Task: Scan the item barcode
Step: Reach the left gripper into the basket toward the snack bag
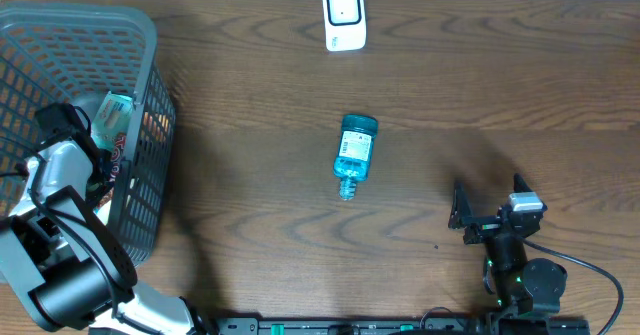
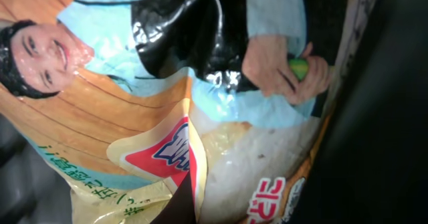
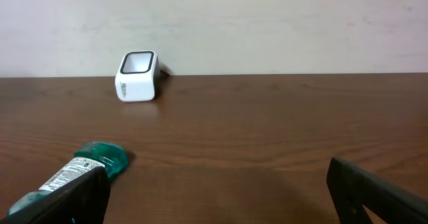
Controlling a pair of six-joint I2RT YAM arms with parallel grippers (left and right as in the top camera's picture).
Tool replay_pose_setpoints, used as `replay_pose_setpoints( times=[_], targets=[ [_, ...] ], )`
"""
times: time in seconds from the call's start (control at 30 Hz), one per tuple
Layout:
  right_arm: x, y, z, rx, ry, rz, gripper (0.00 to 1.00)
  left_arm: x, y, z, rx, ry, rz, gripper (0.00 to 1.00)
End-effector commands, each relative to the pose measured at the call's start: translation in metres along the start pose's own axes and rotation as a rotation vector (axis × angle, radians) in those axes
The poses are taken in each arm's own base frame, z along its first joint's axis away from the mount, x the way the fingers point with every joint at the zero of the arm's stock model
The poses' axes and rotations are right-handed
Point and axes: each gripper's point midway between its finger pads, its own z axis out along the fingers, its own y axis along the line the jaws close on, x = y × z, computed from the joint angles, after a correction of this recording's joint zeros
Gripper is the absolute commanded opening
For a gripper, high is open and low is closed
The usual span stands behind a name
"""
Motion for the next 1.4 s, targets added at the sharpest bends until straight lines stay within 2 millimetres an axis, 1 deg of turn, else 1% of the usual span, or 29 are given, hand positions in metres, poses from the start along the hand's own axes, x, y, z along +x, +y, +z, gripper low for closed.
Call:
replay_pose_setpoints(
  times=[0.0, 0.07, 0.2, 0.33, 0.43, 0.47, 0.5, 0.6, 0.73, 0.8, 0.87, 1.07, 1.1, 1.13, 1.17, 1.2, 1.33, 1.37],
  targets=[
    [0.001, 0.001, 0.0, -0.002, 0.001, -0.008, 0.99, 0.089, 0.015, 0.039, 0.006, 0.336, 0.091, 0.07],
    [0.001, 0.001, 0.0, -0.002, 0.001, -0.008, 0.99, 0.079, 0.01, 0.024, 0.05, 0.312, 0.075, 0.07],
    [0.001, 0.001, 0.0, -0.002, 0.001, -0.008, 0.99, 0.05, 0.001, -0.013, 0.167, 0.207, 0.031, 0.07],
    [0.001, 0.001, 0.0, -0.002, 0.001, -0.008, 0.99, 0.02, -0.004, -0.059, 0.296, 0.077, -0.015, 0.07],
    [0.001, 0.001, 0.0, -0.002, 0.001, -0.008, 0.99, 0.005, -0.005, -0.093, 0.393, -0.006, -0.034, 0.07],
    [0.001, 0.001, 0.0, -0.002, 0.001, -0.008, 0.99, -0.002, -0.003, -0.107, 0.426, -0.047, -0.041, 0.07],
    [0.001, 0.001, 0.0, -0.002, 0.001, -0.008, 0.99, -0.006, -0.002, -0.117, 0.448, -0.076, -0.05, 0.08],
    [0.001, 0.001, 0.0, -0.002, 0.001, -0.008, 0.99, -0.018, 0.002, -0.142, 0.509, -0.153, -0.074, 0.08],
    [0.001, 0.001, 0.0, -0.002, 0.001, -0.008, 0.99, -0.027, 0.006, -0.165, 0.56, -0.224, -0.089, 0.07],
    [0.001, 0.001, 0.0, -0.002, 0.001, -0.008, 0.99, -0.029, 0.007, -0.169, 0.568, -0.236, -0.092, 0.07],
    [0.001, 0.001, 0.0, -0.002, 0.001, -0.008, 0.99, -0.029, 0.008, -0.167, 0.56, -0.236, -0.093, 0.07],
    [0.001, 0.001, 0.0, -0.002, 0.001, -0.008, 0.99, -0.026, 0.017, -0.142, 0.438, -0.213, -0.089, 0.08],
    [0.001, 0.001, 0.0, -0.002, 0.001, -0.008, 0.99, -0.025, 0.016, -0.138, 0.43, -0.201, -0.085, 0.11],
    [0.001, 0.001, 0.0, -0.002, 0.001, -0.008, 0.99, -0.024, 0.015, -0.134, 0.422, -0.191, -0.081, 0.17],
    [0.001, 0.001, 0.0, -0.002, 0.001, -0.008, 0.99, -0.022, 0.013, -0.13, 0.414, -0.18, -0.077, 0.31],
    [0.001, 0.001, 0.0, -0.002, 0.001, -0.008, 0.99, -0.021, 0.013, -0.126, 0.405, -0.17, -0.073, 0.37],
    [0.001, 0.001, 0.0, -0.002, 0.001, -0.008, 0.99, -0.015, 0.01, -0.112, 0.373, -0.129, -0.057, 0.39],
    [0.001, 0.001, 0.0, -0.002, 0.001, -0.008, 0.99, -0.013, 0.009, -0.108, 0.365, -0.119, -0.054, 0.45]
  ],
)
